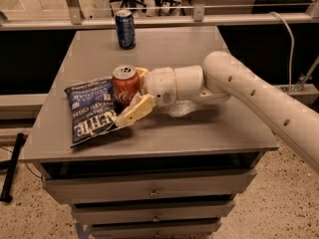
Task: Move coke can near blue chip bag
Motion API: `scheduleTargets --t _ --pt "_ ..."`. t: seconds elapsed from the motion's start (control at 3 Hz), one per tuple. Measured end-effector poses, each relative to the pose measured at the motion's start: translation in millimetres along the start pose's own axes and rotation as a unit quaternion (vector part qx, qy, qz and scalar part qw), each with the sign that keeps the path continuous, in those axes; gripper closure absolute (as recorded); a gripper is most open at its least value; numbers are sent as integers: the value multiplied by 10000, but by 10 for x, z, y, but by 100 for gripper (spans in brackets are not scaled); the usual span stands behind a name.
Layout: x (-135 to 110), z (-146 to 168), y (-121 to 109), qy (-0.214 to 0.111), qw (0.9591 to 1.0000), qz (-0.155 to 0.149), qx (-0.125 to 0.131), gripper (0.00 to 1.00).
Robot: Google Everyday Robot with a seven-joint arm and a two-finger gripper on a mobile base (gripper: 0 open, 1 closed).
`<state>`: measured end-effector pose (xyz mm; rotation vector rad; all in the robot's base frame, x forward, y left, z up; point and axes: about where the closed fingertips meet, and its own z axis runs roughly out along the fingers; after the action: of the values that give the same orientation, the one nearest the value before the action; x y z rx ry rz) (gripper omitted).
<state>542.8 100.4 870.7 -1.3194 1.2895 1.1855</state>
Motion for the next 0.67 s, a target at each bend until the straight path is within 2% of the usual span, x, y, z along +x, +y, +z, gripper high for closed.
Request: scheduleTargets --t 0.33,0.67 --pt "12 -232 -167 203 9989 -163 402 0" --pt "-23 -750 -454 527 9919 -454 1061 0"
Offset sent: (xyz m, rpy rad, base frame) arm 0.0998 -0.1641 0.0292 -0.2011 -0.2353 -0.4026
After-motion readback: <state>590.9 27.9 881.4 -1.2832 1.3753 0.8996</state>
